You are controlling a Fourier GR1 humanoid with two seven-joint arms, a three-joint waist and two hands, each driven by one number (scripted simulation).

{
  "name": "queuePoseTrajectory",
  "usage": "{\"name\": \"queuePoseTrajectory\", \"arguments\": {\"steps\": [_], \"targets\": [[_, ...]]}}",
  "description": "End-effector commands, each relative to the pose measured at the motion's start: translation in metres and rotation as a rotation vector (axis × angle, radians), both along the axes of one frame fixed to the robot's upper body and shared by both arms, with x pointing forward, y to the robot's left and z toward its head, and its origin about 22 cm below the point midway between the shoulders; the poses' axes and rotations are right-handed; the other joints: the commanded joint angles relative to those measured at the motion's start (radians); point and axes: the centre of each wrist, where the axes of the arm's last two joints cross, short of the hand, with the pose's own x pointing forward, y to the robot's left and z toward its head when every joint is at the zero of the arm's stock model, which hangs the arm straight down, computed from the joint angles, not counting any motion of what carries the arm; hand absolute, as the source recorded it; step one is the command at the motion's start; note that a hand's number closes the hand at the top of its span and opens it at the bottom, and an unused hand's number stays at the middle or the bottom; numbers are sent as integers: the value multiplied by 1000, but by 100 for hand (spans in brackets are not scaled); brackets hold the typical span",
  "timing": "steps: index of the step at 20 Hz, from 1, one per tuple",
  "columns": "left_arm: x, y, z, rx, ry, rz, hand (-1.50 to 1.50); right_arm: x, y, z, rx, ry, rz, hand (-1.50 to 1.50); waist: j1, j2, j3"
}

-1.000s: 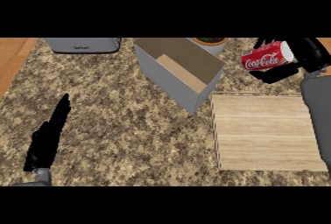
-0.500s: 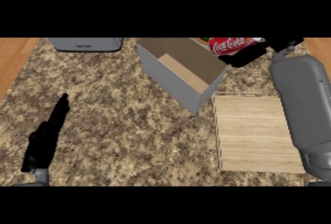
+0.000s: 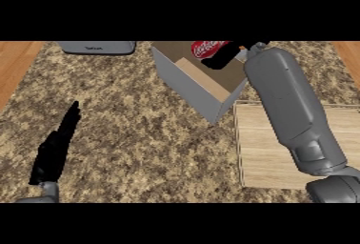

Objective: Pick the can from the tray and place it in the cardboard box

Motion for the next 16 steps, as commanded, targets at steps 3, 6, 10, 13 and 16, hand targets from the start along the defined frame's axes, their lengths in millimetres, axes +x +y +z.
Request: {"name": "queuePoseTrajectory", "arguments": {"steps": [3,6,10,13,16], "targets": [[8,-9,11,9,-18,-29,0,11,19,-33,-77,73,-32,150,15,7,0],[-2,0,6,11,-13,-27,0,7,50,-43,-95,94,-64,150,26,8,0],[23,-14,13,0,-34,-35,0,5,51,-68,-26,178,-108,-150,32,19,0],[12,-16,10,10,-18,-35,0,12,31,-63,2,159,-100,-150,34,15,1],[4,-5,5,-10,-17,-47,0,11,33,-67,98,150,-102,-150,42,18,1]]}}
